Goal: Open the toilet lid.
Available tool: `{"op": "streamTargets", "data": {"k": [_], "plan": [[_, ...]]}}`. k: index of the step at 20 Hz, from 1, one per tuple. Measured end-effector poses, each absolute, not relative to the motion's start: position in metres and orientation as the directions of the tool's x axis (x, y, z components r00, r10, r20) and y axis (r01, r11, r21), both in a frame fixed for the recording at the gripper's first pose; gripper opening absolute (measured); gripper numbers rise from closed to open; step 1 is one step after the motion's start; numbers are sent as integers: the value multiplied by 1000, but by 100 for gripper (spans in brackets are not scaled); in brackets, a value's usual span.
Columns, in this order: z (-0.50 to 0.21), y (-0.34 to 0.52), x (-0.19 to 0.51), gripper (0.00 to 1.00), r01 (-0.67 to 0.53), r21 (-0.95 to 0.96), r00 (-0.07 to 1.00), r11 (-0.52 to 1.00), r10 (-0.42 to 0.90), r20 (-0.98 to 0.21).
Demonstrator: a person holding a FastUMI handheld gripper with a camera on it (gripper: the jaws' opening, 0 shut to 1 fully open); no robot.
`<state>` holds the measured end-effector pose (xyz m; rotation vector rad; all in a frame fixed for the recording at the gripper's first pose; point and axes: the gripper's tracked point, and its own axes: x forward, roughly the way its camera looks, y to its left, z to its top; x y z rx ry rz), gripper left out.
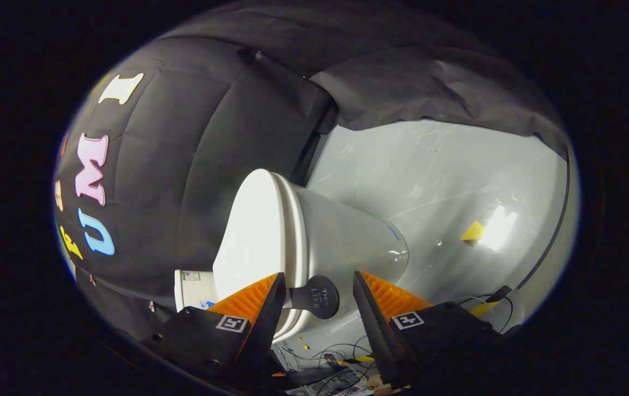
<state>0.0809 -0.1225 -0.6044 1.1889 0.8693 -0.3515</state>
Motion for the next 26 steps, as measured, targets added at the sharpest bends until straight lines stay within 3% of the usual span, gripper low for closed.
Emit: {"op": "streamTargets", "data": {"k": [3,5,8,11,13,17,18,26], "plan": [[-607,-119,84,80,650,688,658,324,212,-722],[-606,-117,88,59,634,713,675,300,234,-699],[-609,-114,88,36,642,722,674,258,259,-692],[-608,-116,93,34,621,747,694,235,279,-664],[-607,-112,90,18,627,753,699,198,283,-656],[-597,-130,90,19,604,768,724,215,256,-641],[-603,-117,91,5,599,774,723,207,275,-633],[-593,-111,94,5,601,743,709,296,233,-666]]}}
